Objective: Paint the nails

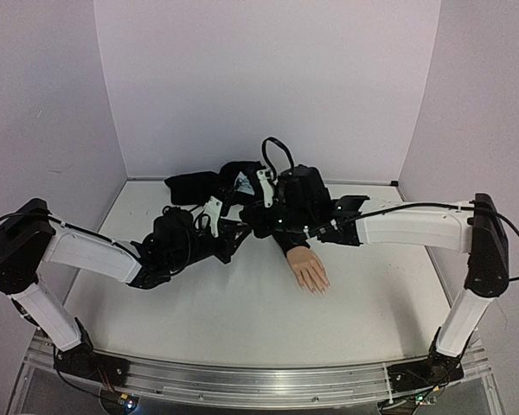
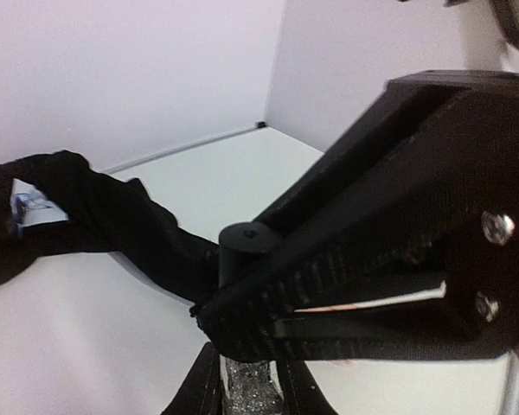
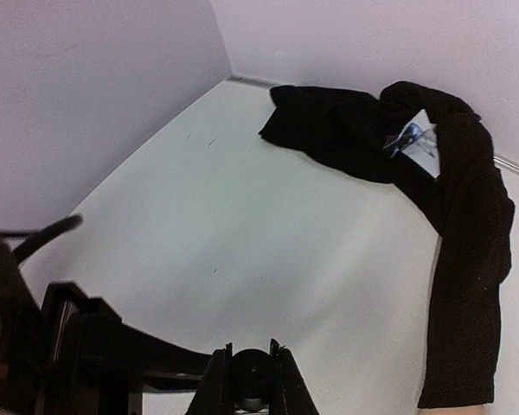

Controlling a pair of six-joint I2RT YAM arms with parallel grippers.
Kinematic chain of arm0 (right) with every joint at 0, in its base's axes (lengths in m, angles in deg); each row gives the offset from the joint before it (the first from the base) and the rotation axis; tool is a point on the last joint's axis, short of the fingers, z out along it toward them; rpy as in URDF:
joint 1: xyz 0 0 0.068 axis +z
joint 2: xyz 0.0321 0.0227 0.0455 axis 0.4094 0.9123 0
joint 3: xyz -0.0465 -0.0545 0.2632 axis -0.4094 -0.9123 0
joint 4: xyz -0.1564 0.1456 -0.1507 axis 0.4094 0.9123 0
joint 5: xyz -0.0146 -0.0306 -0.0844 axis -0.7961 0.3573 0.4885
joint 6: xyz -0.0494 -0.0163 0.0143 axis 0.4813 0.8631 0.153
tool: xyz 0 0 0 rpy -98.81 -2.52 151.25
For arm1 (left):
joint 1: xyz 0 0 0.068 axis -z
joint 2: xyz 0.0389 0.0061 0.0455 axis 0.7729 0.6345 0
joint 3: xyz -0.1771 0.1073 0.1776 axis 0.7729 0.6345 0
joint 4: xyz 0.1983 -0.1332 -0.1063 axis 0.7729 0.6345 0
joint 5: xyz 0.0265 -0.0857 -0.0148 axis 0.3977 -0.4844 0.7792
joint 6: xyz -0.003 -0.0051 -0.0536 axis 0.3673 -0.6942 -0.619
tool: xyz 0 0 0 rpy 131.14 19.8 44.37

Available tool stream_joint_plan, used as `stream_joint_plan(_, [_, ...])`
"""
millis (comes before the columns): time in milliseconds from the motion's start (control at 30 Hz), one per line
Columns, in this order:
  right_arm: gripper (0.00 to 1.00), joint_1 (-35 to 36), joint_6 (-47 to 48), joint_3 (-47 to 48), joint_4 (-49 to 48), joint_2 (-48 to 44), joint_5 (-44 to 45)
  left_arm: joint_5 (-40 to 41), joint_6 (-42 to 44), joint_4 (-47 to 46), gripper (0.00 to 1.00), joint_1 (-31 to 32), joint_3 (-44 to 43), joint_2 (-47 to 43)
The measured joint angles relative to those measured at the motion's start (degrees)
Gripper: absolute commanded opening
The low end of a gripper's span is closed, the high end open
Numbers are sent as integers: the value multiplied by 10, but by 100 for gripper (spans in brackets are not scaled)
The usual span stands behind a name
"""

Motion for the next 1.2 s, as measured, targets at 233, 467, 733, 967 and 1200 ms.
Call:
stream_joint_plan(233, [6, -80, 86, -26, -14, -34, -392, -339, -60, 11, 0, -61, 7, -52])
stream_joint_plan(467, [51, -89, 81, -47, 10, -47, -383, -355, -64, 71, 0, -68, -7, -60])
stream_joint_plan(733, [85, -81, -47, -71, 40, -78, -93, -113, -54, 146, 0, -66, -49, -49])
stream_joint_plan(967, [61, -9, -117, -15, 52, -50, 33, 3, -31, 159, 0, -16, -66, -17])
stream_joint_plan(1200, [46, 4, -162, 59, 59, 12, 90, 56, -27, 154, 0, 6, -69, -10])
